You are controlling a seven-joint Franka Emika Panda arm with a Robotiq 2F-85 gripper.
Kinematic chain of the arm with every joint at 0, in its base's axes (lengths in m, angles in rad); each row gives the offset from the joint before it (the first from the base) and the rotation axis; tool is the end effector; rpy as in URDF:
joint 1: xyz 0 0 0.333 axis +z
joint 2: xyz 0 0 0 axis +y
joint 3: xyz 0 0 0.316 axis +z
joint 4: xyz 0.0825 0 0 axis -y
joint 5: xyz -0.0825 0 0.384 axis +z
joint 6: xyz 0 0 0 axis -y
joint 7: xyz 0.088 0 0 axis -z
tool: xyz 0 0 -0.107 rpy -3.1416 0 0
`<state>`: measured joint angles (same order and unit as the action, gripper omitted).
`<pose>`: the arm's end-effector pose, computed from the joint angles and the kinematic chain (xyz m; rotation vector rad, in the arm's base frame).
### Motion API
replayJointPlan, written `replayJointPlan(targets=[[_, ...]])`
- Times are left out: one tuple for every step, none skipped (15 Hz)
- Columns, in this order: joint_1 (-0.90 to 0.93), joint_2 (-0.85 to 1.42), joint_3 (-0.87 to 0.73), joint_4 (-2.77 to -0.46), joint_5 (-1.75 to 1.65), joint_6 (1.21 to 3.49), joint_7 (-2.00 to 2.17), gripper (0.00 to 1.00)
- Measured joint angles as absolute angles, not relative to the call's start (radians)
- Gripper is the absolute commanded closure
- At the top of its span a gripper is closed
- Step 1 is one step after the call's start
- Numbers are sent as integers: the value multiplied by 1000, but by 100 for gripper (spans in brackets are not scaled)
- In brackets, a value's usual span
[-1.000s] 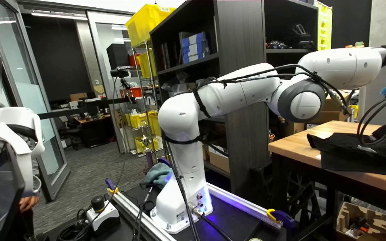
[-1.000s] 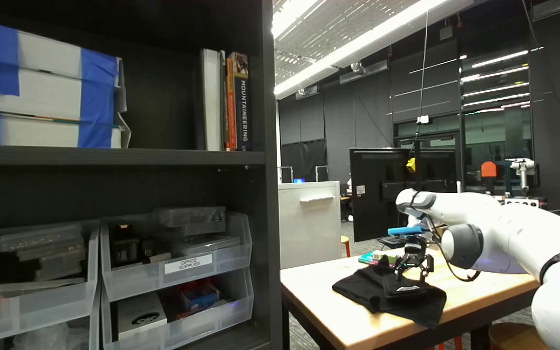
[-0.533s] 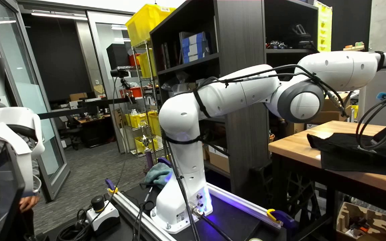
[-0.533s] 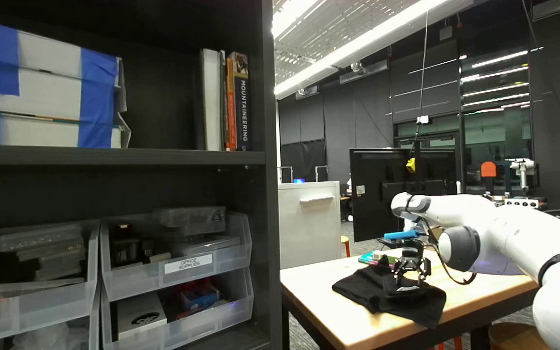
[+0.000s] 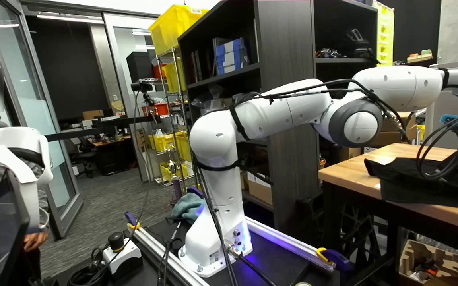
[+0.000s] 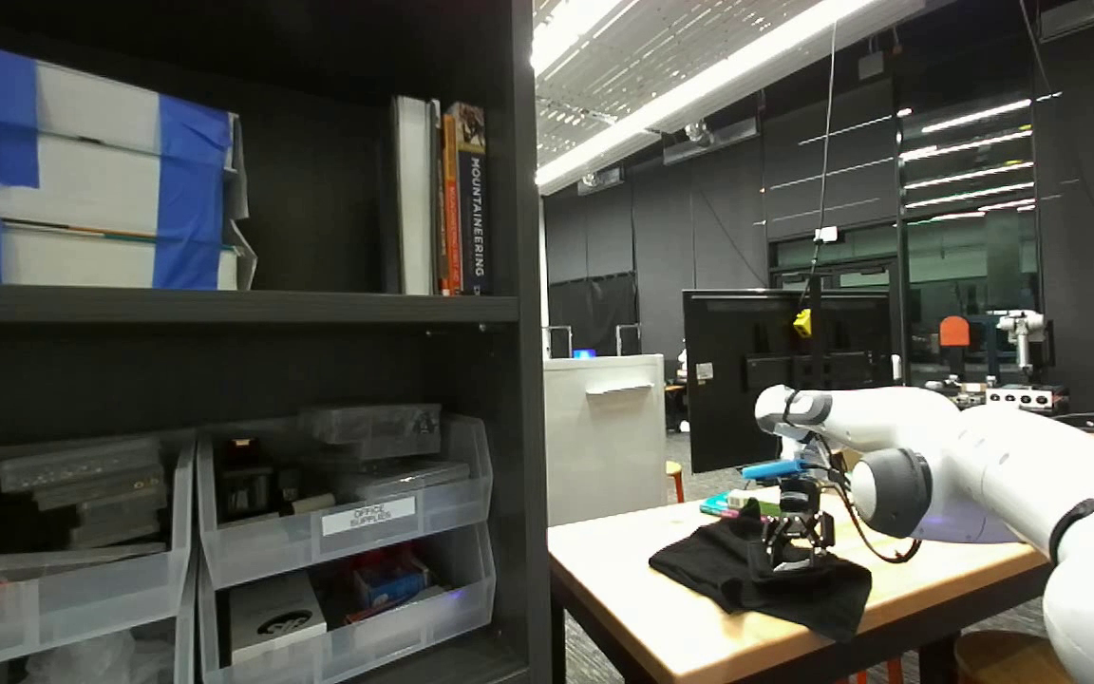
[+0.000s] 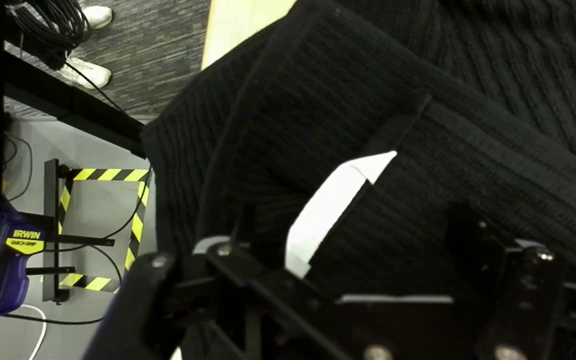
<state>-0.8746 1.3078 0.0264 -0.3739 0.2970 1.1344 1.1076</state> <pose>0.5085 -0.5357 0.2447 -1.5912 2.2673 0.8272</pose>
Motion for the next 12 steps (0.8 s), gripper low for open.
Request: replayJointPlan(targets=[[-875,1308,26,-373,297,1135,1111,30],[-875,1308,26,-372,297,1137,1112,36],[-875,1307,27,-371,297,1143,1113,43],[-874,1306,27,-370,298,1150,1113,52],[-874,1306,28,-370,298,1156,1113,59],[-875,1305,29,-370,298,1162,1113,69],[-875,1305,31,-370,299,1169,1113,76],[-875,1305,32,-370,300,1176,1113,85],[-875,1305,34,-370,301,1180,1113,92],[-875,1305,35,-371,303,1184,1113,99],[-876,1305,36,-371,307,1188,1113,100],[-878,1305,40,-371,315,1189,1113,100]])
